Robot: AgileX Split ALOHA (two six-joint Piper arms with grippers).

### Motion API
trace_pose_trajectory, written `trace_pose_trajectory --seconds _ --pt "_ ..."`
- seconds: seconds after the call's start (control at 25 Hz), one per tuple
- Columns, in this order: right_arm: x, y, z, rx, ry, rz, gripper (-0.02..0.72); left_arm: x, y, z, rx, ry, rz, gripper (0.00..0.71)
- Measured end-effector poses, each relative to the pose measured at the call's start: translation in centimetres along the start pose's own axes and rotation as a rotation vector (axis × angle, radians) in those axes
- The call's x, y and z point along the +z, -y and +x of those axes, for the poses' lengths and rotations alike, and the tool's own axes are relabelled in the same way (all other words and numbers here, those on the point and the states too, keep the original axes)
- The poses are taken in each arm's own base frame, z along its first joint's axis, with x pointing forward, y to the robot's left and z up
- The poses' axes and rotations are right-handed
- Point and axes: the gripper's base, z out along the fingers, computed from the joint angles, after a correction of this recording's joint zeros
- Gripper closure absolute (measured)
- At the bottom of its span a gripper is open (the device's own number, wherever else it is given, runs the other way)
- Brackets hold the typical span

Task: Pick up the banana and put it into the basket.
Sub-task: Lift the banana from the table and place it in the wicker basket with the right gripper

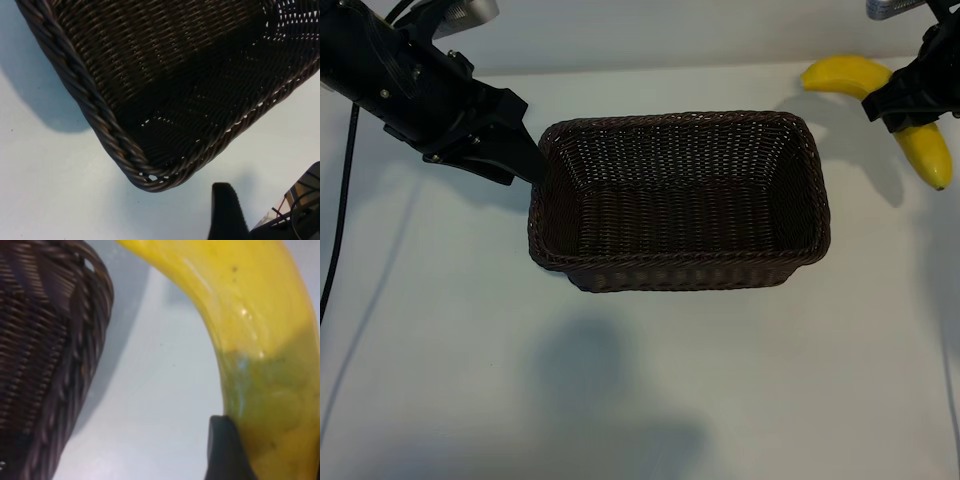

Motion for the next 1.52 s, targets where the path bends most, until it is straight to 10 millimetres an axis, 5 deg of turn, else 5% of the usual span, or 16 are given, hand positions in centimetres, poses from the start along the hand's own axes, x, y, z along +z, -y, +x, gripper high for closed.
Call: trace_pose_trajectory --seconds 0.8,1.2,1.52 --pt "-3.1 -1.4 0.3 0.038 0.009 -0.076 0.307 0.0 0.3 -0.1 0.02 0.008 0.029 0.244" --pt "-3.1 -8.6 -0.4 -0.138 0.002 -0.177 0.307 0.0 0.4 -0.1 0.03 0.016 0.049 0.244" --pt "-3.4 -12.6 -0.5 -0.233 0.028 -0.219 0.307 0.0 0.5 -0.1 0.029 0.016 0.05 0.244"
